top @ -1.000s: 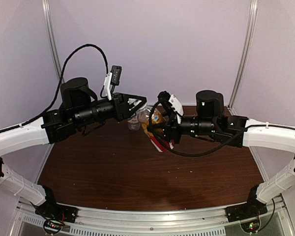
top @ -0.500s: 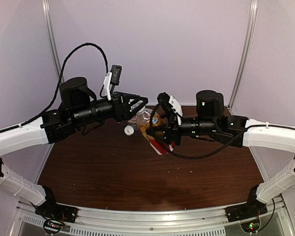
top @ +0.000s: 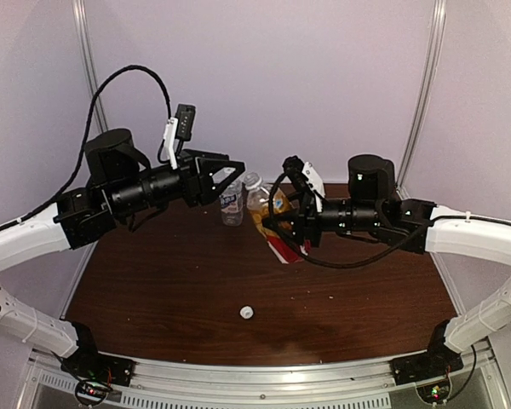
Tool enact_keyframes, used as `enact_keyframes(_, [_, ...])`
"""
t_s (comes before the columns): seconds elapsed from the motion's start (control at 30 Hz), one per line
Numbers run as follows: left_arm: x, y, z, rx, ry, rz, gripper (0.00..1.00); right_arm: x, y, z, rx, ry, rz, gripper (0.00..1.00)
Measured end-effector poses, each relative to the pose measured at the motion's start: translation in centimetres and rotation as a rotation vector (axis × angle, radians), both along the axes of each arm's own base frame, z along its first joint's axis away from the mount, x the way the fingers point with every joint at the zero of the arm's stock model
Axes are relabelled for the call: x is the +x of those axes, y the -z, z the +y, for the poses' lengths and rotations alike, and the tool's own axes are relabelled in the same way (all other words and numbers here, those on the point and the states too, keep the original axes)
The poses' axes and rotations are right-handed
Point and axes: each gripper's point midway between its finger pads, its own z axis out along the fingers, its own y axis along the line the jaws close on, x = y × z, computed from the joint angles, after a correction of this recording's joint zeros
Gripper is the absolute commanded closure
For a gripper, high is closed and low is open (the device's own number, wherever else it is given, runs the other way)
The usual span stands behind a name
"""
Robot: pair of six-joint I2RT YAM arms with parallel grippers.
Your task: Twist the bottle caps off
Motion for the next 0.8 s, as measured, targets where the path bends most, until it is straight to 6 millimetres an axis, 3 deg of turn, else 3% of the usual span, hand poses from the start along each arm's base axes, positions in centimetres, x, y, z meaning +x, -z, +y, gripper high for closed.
enact_keyframes(0.2, [-0.3,-1.5,1.9,-0.001,-0.042,-0.065,0.25,0.6,-0.5,-1.3,0.013,0.032,-0.005,0.54])
enact_keyframes(0.37, [-0.3,0.1,2.8,0.067,-0.065,-0.066,0.23,1.0,-0.5,-2.3,0.016,0.058,-0.006,0.53])
enact_keyframes(0.5, [-0.3,4.1,3.0,0.164,-0.064,-0.022,0.18,1.5,-0.8,-3.4,0.018,0.097,-0.011,0.53])
enact_keyframes(0.8, [-0.7,17.8,3.1,0.441,-0.047,0.164,0.16,4.2,-1.4,-6.7,0.025,0.259,0.013,0.53])
